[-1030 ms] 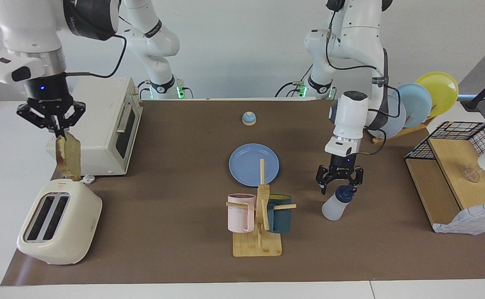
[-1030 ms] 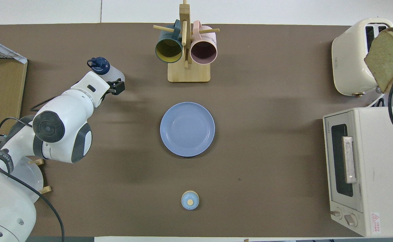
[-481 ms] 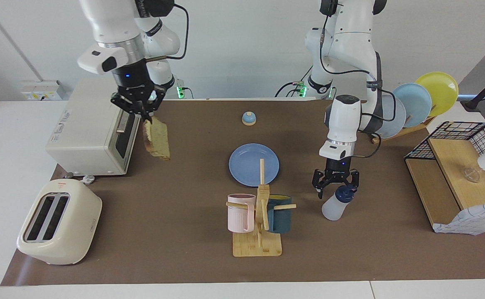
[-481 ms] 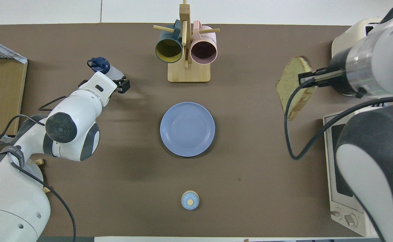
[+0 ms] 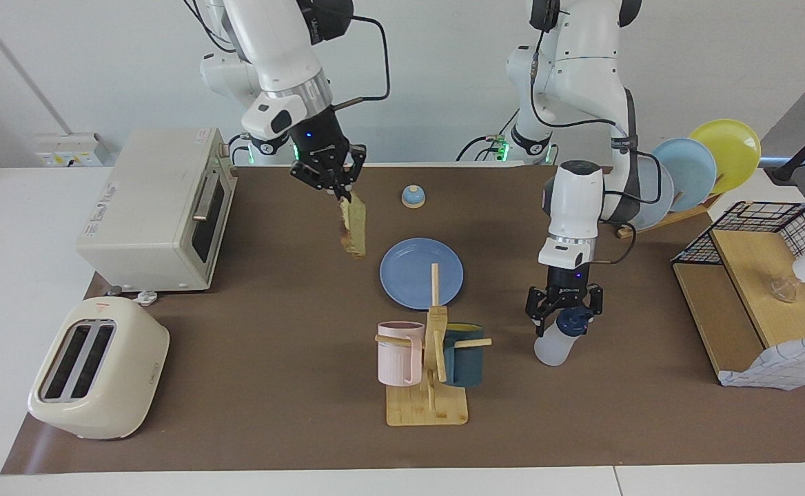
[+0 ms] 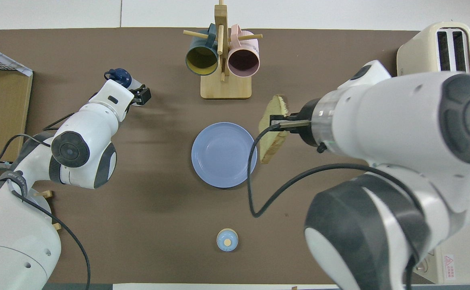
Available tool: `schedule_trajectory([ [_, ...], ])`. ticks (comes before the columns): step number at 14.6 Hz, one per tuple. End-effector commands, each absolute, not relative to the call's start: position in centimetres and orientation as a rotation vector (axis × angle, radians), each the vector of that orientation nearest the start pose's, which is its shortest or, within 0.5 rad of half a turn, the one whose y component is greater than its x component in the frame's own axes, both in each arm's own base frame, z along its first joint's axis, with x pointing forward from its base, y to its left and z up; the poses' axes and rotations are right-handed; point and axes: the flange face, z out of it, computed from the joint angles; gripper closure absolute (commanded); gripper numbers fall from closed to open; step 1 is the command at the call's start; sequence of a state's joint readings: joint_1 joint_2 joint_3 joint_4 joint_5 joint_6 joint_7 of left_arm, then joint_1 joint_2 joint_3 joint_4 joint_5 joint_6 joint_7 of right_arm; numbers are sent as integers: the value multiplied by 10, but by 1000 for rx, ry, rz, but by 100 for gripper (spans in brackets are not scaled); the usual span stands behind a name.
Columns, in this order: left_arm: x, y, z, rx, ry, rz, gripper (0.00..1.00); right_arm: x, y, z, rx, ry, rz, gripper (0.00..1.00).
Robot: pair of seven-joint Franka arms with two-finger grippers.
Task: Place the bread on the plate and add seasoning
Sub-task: 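Lift the bread slice from the toaster with the right gripper over the plate, then lower the bread onto the blue plate and open the right gripper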
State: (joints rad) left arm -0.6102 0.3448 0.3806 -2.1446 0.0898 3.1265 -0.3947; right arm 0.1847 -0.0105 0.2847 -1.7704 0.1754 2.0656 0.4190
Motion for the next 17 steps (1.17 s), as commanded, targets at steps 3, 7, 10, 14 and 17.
schedule_trajectory([
  [3,603,-169,319,-2987,-149,-1205,0,501,357,502,-2759,9,-345,100],
  [7,604,-168,318,-2979,-178,-1250,0,512,364,460,-2748,25,-344,100],
  [10,605,-164,319,-2971,-183,-1252,0,505,360,441,-2754,30,-350,100],
  [14,609,-166,321,-2958,-168,-1270,0,502,358,435,-2743,35,-378,100],
  [17,608,-166,321,-2952,-159,-1269,0,480,368,423,-2758,-13,-359,100],
])
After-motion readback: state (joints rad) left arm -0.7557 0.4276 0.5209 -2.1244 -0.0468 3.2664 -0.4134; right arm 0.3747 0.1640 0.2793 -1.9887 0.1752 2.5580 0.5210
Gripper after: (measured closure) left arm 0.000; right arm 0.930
